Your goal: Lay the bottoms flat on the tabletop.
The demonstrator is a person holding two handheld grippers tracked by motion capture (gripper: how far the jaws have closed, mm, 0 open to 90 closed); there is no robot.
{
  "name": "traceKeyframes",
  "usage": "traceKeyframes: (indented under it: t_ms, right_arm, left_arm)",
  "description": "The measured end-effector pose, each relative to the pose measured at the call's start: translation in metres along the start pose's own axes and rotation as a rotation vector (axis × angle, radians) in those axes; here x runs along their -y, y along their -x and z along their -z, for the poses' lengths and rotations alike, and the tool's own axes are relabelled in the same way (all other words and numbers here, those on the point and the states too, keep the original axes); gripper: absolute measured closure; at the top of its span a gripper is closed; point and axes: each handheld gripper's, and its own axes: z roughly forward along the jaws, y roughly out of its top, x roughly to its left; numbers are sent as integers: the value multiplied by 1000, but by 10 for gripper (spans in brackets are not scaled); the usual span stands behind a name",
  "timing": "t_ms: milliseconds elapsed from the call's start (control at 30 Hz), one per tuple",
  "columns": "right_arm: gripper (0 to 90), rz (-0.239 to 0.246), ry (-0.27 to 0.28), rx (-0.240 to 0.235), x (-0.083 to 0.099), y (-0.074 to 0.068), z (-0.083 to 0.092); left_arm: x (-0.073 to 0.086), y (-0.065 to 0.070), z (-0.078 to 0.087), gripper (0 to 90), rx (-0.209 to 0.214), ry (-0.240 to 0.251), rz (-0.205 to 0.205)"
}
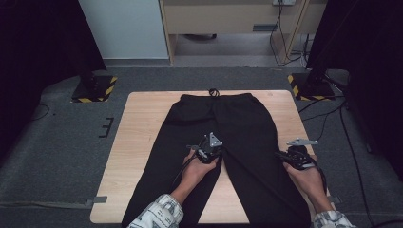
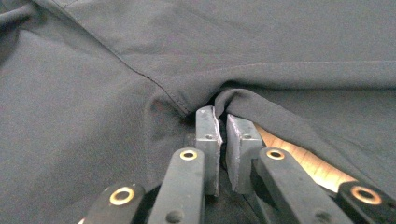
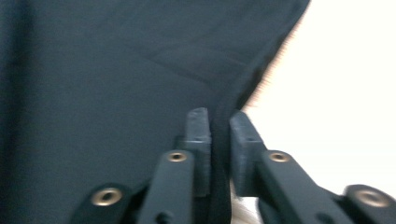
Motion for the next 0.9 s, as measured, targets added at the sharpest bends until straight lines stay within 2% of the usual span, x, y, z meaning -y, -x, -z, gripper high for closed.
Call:
traceKeyframes:
  t_ms: [133, 267, 367, 433, 500, 600, 667, 700, 767, 833, 867, 900]
  right_arm:
    - [876, -24, -26, 44, -1, 13, -4]
    - [876, -61, -21, 74, -8, 26, -7]
    - [849, -60, -41, 87, -10, 31, -11]
    - [821, -53, -53, 96, -10, 30, -12]
    - [811, -63, -58, 76, -9, 30, -11]
    - [810, -53, -67, 84, -6, 30, -6]
    - [744, -54, -56, 81, -1, 30, -3]
    - [686, -53, -51, 86, 1, 29, -1]
    - [575, -55, -9, 104, 4, 27, 5]
    - [479, -66, 36, 120, 6, 23, 12]
    - [436, -53, 52, 129, 7, 21, 14]
    - [403, -60, 63, 137, 7, 18, 16]
  left_arm:
    - [2, 0, 3, 849, -10, -5, 0]
    - [6, -1, 8, 852, -5, -7, 7]
    - [9, 1, 11, 835, 11, 1, -9]
    - [10, 2, 14, 762, 35, 3, 1]
    - [11, 4, 24, 684, 46, 24, 2]
    - [10, 6, 43, 583, 42, 39, -26]
    - [14, 4, 59, 561, 36, 57, -58]
    - [17, 0, 66, 556, 18, 64, -66]
    - [27, -16, 80, 550, -10, 69, -49]
    - [40, -39, 91, 552, -63, 62, -21]
    - [47, -52, 95, 554, -83, 60, 5]
    - [55, -65, 99, 560, -110, 52, 29]
